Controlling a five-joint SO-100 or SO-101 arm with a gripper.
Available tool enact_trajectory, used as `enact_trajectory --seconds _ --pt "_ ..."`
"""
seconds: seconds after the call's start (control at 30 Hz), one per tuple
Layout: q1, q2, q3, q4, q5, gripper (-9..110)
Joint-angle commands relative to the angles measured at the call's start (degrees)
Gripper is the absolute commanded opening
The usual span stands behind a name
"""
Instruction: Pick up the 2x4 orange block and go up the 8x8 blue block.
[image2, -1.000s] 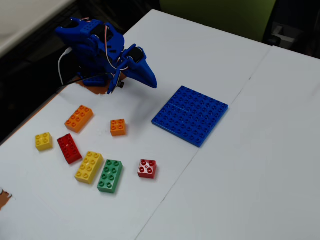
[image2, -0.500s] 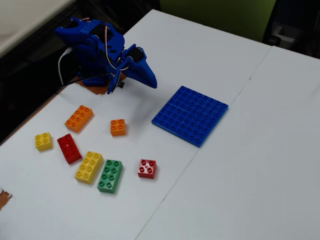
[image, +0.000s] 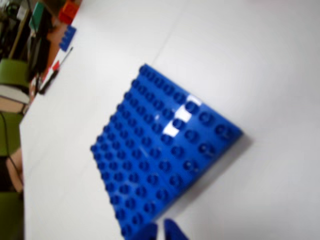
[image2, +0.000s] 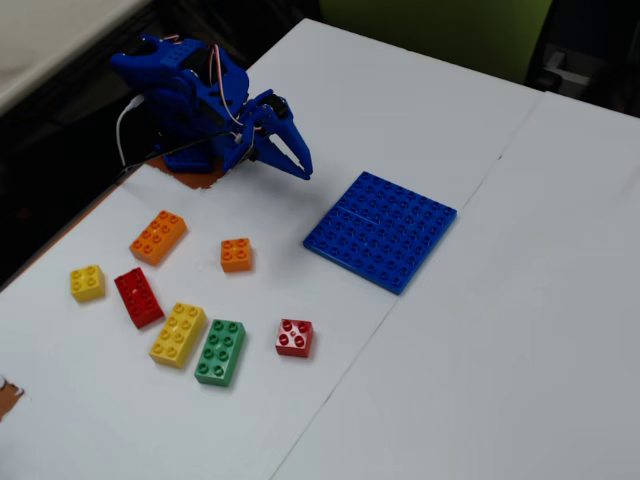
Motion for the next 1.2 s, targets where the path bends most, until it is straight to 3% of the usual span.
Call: enact_trajectory --seconds 0.0,0.17,0.3,0.43,0.6,0.8,1.03,1.17 --pt "0.1 2.5 2.4 0.3 -24.3 0" --pt "2.4 2.5 2.4 1.6 -49.4 0" --pt "3.1 2.5 2.4 3.3 -60.8 0" --pt "2.9 2.5 2.3 3.5 -65.4 0" --pt "4.1 2.4 -0.2 4.4 -59.6 0" --pt "11.5 0.7 -9.5 14.5 -54.2 0" --pt "21.1 -28.2 -37.3 30.1 -50.4 0" --pt "25.5 -36.5 -43.3 34.1 -44.6 0"
